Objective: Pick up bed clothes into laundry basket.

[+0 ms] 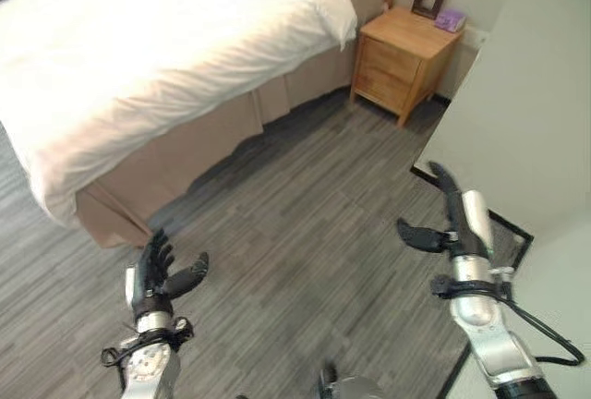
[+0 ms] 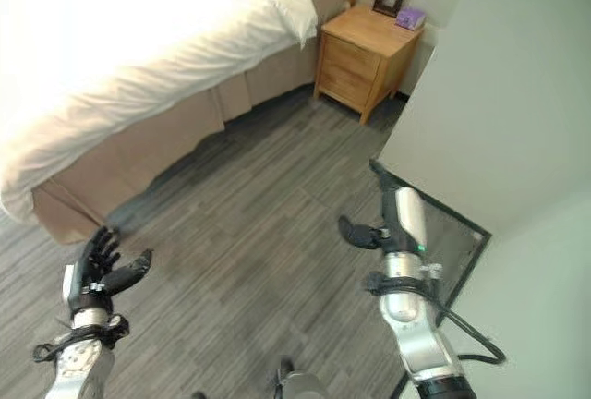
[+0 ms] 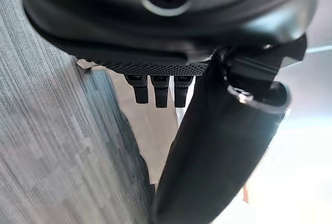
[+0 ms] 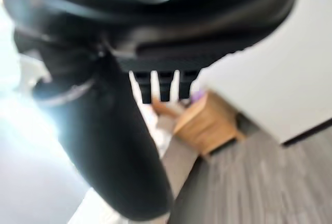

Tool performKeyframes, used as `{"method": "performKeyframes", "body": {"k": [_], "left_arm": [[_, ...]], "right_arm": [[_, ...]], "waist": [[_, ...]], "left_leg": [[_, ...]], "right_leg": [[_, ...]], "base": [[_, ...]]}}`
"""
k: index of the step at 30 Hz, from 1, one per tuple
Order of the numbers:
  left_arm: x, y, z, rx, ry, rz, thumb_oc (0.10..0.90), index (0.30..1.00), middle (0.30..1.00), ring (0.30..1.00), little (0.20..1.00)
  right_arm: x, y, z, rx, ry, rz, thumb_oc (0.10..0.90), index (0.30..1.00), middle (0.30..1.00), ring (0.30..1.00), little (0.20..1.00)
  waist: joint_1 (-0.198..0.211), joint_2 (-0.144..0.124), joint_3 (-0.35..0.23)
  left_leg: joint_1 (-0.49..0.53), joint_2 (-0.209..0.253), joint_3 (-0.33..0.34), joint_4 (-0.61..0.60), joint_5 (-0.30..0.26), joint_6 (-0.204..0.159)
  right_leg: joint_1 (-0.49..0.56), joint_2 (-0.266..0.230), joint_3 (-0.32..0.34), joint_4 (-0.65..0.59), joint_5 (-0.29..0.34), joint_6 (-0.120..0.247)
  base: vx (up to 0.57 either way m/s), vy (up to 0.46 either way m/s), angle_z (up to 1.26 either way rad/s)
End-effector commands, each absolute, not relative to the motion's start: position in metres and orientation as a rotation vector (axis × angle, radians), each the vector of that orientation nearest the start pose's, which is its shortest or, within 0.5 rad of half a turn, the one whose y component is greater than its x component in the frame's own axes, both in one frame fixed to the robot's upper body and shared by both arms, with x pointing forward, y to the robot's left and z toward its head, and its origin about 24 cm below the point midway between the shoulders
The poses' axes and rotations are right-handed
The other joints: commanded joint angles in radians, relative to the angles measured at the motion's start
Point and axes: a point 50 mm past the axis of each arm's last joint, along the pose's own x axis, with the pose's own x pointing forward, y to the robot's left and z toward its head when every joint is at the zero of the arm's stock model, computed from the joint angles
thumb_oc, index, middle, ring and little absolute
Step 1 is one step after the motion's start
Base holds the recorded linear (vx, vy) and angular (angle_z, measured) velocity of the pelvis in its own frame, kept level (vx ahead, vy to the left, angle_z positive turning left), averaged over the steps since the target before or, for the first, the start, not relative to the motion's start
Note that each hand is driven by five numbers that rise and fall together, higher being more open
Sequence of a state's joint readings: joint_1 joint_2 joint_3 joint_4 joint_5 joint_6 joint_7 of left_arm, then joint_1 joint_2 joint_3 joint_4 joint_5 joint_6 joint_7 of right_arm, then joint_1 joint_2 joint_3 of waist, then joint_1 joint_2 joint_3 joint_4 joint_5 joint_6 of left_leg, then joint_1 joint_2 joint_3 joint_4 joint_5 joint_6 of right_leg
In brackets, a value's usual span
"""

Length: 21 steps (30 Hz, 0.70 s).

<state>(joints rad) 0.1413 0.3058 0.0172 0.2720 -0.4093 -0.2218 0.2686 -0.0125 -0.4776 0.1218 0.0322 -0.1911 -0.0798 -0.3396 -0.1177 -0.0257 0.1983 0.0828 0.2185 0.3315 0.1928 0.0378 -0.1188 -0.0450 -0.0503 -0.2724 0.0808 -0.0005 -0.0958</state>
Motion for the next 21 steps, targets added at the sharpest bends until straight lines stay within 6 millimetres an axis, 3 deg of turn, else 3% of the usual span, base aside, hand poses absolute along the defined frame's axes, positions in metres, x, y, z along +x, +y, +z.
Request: {"method": "performKeyframes", "body": {"k": [1, 4, 8, 10, 11, 12, 13, 14, 16, 17, 18, 21], "left_arm": [[0.215, 0.257, 0.026, 0.012, -0.04, 0.367, 0.8, 0.9, 0.9, 0.9, 0.9], [0.221, 0.25, 0.029, 0.027, -0.048, 0.306, 0.8, 0.9, 0.9, 0.9, 0.9], [0.223, 0.247, 0.034, 0.046, -0.065, 0.271, 0.8, 0.9, 0.9, 0.9, 0.9], [0.229, 0.241, 0.047, -0.049, -0.132, 0.23, 0.8, 0.9, 0.9, 0.9, 0.9], [0.229, 0.241, 0.047, -0.051, -0.132, 0.229, 0.8, 0.9, 0.9, 0.9, 0.9], [0.23, 0.241, 0.052, -0.099, -0.156, 0.226, 0.8, 0.9, 0.9, 0.9, 0.9], [0.231, 0.241, 0.056, -0.128, -0.178, 0.227, 0.8, 0.9, 0.9, 0.9, 0.9], [0.232, 0.243, 0.062, -0.134, -0.205, 0.23, 0.8, 0.9, 0.9, 0.9, 0.9], [0.237, 0.246, 0.074, -0.099, -0.255, 0.222, 0.8, 0.9, 0.9, 0.9, 0.9], [0.241, 0.25, 0.088, -0.076, -0.314, 0.211, 0.8, 0.9, 0.9, 0.9, 0.9], [0.246, 0.253, 0.103, -0.024, -0.368, 0.196, 0.8, 0.9, 0.9, 0.9, 0.9], [0.246, 0.262, 0.109, 0.013, -0.39, 0.232, 0.8, 0.9, 0.9, 0.9, 0.9]], "right_arm": [[0.259, -0.222, 0.107, -0.631, -0.372, -0.216, 0.8, 0.9, 0.9, 0.9, 0.9], [0.253, -0.233, 0.106, -0.638, -0.352, -0.252, 0.8, 0.9, 0.9, 0.9, 0.9], [0.251, -0.236, 0.103, -0.619, -0.332, -0.262, 0.8, 0.9, 0.9, 0.9, 0.9], [0.245, -0.236, 0.093, -0.612, -0.289, -0.254, 0.8, 0.9, 0.9, 0.9, 0.9], [0.244, -0.236, 0.093, -0.612, -0.289, -0.254, 0.8, 0.9, 0.9, 0.9, 0.9], [0.243, -0.235, 0.09, -0.617, -0.276, -0.251, 0.8, 0.9, 0.9, 0.9, 0.9], [0.24, -0.236, 0.083, -0.622, -0.245, -0.249, 0.8, 0.9, 0.9, 0.9, 0.9], [0.237, -0.236, 0.078, -0.628, -0.221, -0.247, 0.8, 0.9, 0.9, 0.9, 0.9], [0.228, -0.239, 0.068, -0.642, -0.179, -0.24, 0.8, 0.9, 0.9, 0.9, 0.9], [0.225, -0.241, 0.068, -0.666, -0.173, -0.227, 0.8, 0.9, 0.9, 0.9, 0.9], [0.226, -0.244, 0.074, -0.68, -0.193, -0.223, 0.8, 0.9, 0.9, 0.9, 0.9], [0.231, -0.244, 0.08, -0.705, -0.216, -0.215, 0.8, 0.9, 0.9, 0.9, 0.9]], "waist": [[-0.029, 0.007, -0.089], [-0.056, -0.006, -0.091], [-0.052, -0.033, -0.085], [-0.043, -0.056, -0.069], [-0.043, -0.057, -0.068], [-0.051, -0.061, -0.062], [-0.073, -0.066, -0.051], [-0.087, -0.071, -0.049], [-0.121, -0.065, -0.059], [-0.127, -0.056, -0.059], [-0.122, -0.059, -0.067], [-0.096, -0.066, -0.082]], "left_leg": [[0.136, 0.037, 0.113, 0.041, -0.14, -0.005], [0.129, 0.017, 0.17, -0.084, -0.173, 0.004], [0.138, -0.02, 0.155, -0.167, -0.178, 0.027], [0.136, -0.058, 0.14, -0.248, -0.154, 0.053], [0.138, -0.061, 0.14, -0.251, -0.154, 0.055], [0.14, -0.072, 0.129, -0.268, -0.15, 0.063], [0.137, -0.078, 0.106, -0.272, -0.147, 0.068], [0.12, -0.08, 0.102, -0.27, -0.126, 0.076], [0.106, -0.083, 0.044, -0.273, -0.128, 0.08], [0.09, -0.09, -0.013, -0.272, -0.133, 0.077], [0.07, -0.103, -0.07, -0.268, -0.142, 0.082], [0.076, -0.115, -0.058, -0.258, -0.142, 0.078]], "right_leg": [[0.063, -0.074, -0.108, 0.016, -0.156, 0.121], [0.066, -0.098, -0.173, 0.011, -0.125, 0.142], [0.063, -0.117, -0.178, 0.035, -0.092, 0.167], [0.037, -0.138, -0.159, 0.128, -0.052, 0.225], [0.034, -0.142, -0.158, 0.134, -0.054, 0.228], [0.011, -0.151, -0.126, 0.183, -0.025, 0.262], [-0.024, -0.137, -0.045, 0.225, 0.012, 0.297], [-0.059, -0.117, 0.031, 0.235, 0.033, 0.307], [-0.066, -0.053, 0.208, 0.192, -0.014, 0.291], [-0.043, -0.057, 0.306, 0.103, -0.044, 0.27], [0.006, -0.087, 0.359, 0.0, -0.05, 0.256], [0.037, -0.117, 0.352, -0.069, -0.006, 0.267]], "base": [[-0.07, 0.131, 1.44], [-0.03, 0.178, 1.67], [-0.01, 0.237, 0.88], [-0.02, 0.341, 0.4], [0.0, 0.254, 0.48], [0.0, 0.142, 0.39], [-0.06, 0.146, 0.36], [-0.05, 0.094, 0.52], [0.03, 0.055, 0.76], [0.06, -0.001, 1.06], [0.01, -0.02, 1.33], [0.0, -0.063, 1.18]]}}
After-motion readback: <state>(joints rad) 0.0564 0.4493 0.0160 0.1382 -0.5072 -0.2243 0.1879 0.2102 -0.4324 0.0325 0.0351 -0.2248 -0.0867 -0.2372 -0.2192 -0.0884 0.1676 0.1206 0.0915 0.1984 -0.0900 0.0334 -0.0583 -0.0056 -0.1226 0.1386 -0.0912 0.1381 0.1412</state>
